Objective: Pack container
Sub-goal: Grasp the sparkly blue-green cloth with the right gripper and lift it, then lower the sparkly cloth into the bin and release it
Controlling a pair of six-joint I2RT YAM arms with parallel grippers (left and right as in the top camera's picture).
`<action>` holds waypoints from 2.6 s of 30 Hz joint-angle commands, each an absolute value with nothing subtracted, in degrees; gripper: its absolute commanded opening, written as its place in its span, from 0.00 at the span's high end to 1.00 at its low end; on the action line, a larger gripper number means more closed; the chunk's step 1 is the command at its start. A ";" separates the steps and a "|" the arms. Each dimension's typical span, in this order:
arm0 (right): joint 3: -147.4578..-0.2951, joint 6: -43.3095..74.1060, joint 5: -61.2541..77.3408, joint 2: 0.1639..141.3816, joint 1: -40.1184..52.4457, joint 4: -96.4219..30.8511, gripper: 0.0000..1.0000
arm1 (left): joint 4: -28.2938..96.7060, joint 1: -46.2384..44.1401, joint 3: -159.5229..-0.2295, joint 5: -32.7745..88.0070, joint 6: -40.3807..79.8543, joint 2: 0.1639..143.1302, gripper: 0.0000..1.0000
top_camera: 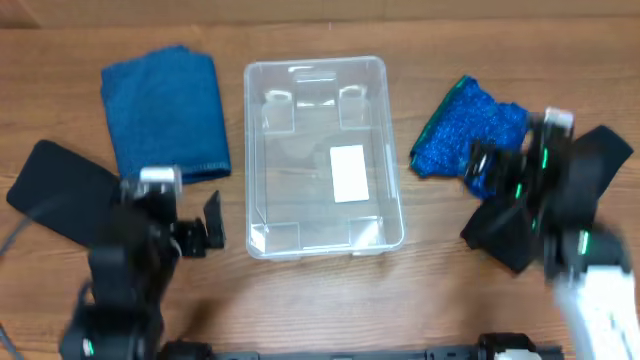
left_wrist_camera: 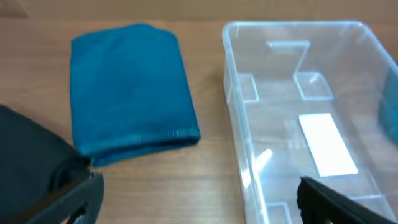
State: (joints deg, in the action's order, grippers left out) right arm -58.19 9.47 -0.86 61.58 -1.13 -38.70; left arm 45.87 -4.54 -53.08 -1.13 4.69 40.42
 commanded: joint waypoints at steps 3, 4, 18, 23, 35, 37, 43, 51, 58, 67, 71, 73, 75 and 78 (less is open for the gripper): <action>-88.62 4.43 3.77 90.02 -10.50 -59.86 0.00 | 59.40 -4.49 -70.54 3.09 6.02 54.89 0.00; -91.22 4.47 3.51 93.41 -11.35 -60.49 0.00 | 60.25 -4.49 -71.40 3.05 6.02 56.07 0.00; -91.09 2.50 13.89 122.87 -19.94 -54.08 0.00 | 61.36 -4.47 -71.42 2.39 6.02 56.95 0.00; -90.11 2.31 15.68 124.77 -19.94 -53.78 0.01 | 61.25 -4.47 -71.42 2.42 6.02 56.95 0.00; -98.61 -0.38 35.99 118.96 -19.35 -59.22 0.96 | 61.49 -4.47 -71.42 2.35 6.00 56.95 0.00; -103.72 -2.02 37.19 113.62 -17.34 -63.44 0.96 | 61.47 -4.47 -71.42 2.35 6.02 56.95 0.00; -113.23 -2.39 31.75 96.66 -1.28 -65.87 0.96 | 63.31 -4.25 -71.42 -1.87 11.84 57.01 0.00; -113.21 15.33 15.42 102.96 25.50 -59.92 0.96 | 65.80 8.80 -71.42 -5.54 12.01 65.43 0.00; -111.44 21.54 27.44 118.21 25.85 -51.33 0.96 | 65.76 9.04 -71.42 -5.65 10.28 74.24 0.00; -111.44 22.74 16.53 121.51 28.03 -53.52 0.11 | 65.58 9.04 -71.42 -5.74 10.28 74.74 0.00; -112.46 20.56 3.51 117.75 24.21 -60.38 0.00 | 65.60 9.04 -71.42 -5.76 10.31 74.74 0.00; -114.32 19.05 -1.83 111.87 22.37 -62.37 0.00 | 65.60 9.04 -71.42 -5.76 10.28 74.74 0.00; -114.58 20.08 -7.99 103.26 19.07 -64.90 0.00 | 65.58 9.04 -71.42 -5.76 10.28 74.74 0.00; -114.56 27.40 -10.46 94.54 7.35 -76.79 0.00 | 65.58 9.04 -71.42 -5.74 10.28 74.74 0.00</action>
State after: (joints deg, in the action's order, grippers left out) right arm -112.53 22.09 -5.08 101.30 15.59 -70.65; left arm 65.58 8.69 -70.08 -5.04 11.44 74.70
